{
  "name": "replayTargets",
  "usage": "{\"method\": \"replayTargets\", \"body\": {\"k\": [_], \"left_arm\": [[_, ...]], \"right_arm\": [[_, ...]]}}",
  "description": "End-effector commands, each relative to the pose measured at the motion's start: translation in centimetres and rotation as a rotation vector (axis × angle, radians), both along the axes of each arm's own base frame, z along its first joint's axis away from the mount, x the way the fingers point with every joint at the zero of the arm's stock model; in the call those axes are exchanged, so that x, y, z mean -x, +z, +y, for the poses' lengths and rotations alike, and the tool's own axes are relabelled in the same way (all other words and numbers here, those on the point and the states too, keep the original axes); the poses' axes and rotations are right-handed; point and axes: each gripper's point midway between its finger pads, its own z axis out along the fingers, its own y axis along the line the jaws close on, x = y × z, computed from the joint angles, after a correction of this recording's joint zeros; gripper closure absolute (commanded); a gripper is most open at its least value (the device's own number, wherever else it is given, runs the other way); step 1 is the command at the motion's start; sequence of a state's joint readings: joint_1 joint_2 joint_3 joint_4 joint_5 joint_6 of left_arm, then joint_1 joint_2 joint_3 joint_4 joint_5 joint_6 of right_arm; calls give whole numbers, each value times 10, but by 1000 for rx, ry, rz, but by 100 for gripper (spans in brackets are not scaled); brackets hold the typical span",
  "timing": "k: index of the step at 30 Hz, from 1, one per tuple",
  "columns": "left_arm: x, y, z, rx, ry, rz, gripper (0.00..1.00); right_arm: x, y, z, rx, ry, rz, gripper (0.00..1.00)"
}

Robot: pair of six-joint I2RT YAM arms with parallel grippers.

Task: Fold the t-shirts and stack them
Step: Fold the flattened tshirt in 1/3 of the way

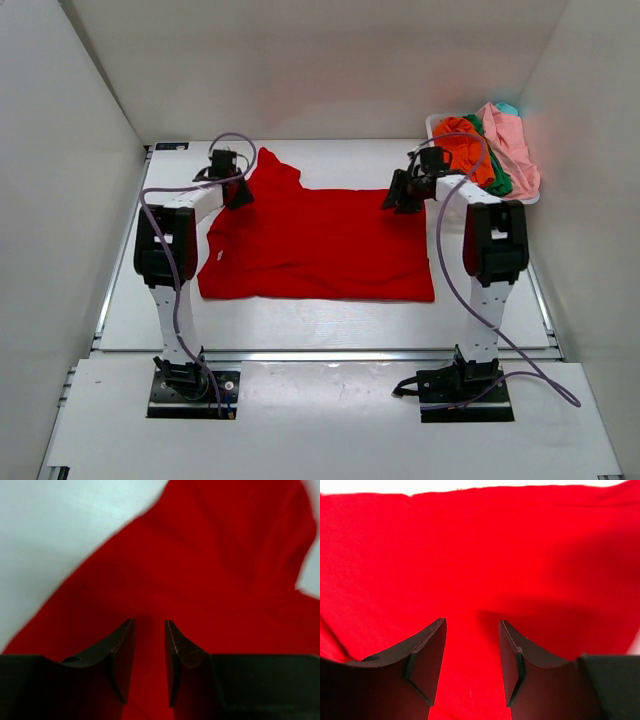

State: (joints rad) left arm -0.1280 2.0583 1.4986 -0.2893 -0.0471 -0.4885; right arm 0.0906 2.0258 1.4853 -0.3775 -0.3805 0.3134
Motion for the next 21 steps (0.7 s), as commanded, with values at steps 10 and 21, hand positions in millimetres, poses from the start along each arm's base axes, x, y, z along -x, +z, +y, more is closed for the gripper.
{"method": "replayTargets", "body": {"k": [10, 21], "left_arm": [[110, -56, -20, 36, 18, 234, 59], [161, -53, 3, 20, 52, 210, 57]], "right_arm": [[57, -52, 32, 19, 96, 180, 57], [91, -58, 24, 34, 122, 166, 56]]}}
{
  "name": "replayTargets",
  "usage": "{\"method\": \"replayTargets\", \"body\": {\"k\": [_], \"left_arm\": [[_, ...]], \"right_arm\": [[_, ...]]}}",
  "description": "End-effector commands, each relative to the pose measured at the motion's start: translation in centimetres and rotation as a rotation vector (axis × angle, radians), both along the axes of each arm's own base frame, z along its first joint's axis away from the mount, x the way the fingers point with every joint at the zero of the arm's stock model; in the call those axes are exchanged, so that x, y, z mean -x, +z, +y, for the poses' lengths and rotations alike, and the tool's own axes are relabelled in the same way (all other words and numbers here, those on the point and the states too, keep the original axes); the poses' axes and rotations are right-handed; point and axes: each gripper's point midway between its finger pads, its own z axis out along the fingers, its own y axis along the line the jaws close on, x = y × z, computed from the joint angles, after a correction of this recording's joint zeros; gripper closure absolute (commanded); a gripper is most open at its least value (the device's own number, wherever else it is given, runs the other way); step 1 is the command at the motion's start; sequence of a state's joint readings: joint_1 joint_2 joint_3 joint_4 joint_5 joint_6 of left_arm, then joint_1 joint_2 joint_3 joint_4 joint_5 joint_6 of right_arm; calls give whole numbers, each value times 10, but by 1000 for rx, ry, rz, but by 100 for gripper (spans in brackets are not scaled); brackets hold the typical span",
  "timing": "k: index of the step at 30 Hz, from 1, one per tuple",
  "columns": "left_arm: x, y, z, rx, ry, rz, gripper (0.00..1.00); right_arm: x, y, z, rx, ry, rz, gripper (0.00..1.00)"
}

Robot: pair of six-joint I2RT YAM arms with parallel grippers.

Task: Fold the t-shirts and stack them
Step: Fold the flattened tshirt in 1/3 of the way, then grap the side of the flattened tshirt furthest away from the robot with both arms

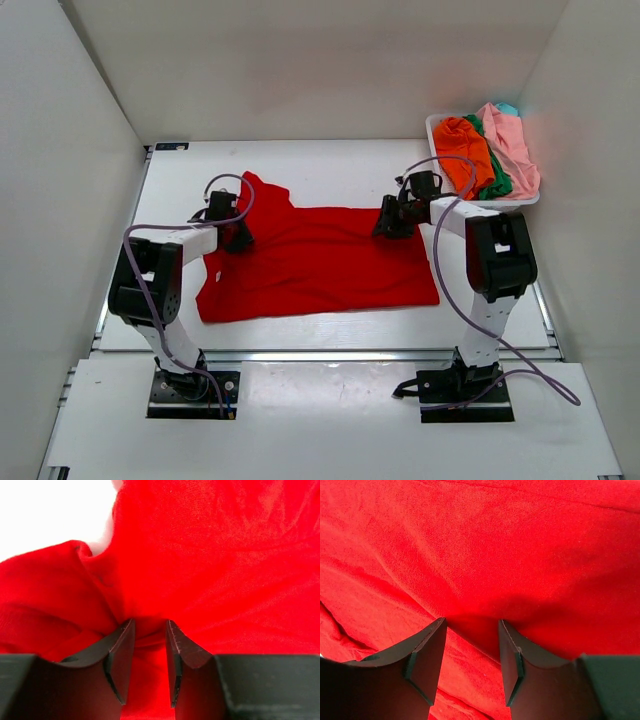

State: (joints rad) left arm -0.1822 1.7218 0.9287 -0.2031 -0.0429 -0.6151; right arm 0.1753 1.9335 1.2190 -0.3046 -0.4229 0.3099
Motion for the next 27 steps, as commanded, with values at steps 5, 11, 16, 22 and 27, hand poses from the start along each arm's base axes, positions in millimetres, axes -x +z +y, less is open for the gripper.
{"method": "replayTargets", "body": {"k": [5, 11, 16, 22, 27], "left_arm": [[-25, 38, 7, -6, -17, -90, 53], [-86, 99, 12, -47, -33, -228, 48], [-126, 102, 16, -102, -31, -230, 45], [-161, 70, 23, -159, -17, -163, 40], [-179, 41, 23, -253, -25, -41, 35]], "right_arm": [[-13, 4, -20, 79, 23, -15, 55], [-46, 46, -28, 67, -20, -121, 51], [-63, 49, -43, 130, -66, -113, 49], [-68, 33, -57, 211, -93, -72, 47], [-65, 24, -64, 217, -104, -53, 46]]}}
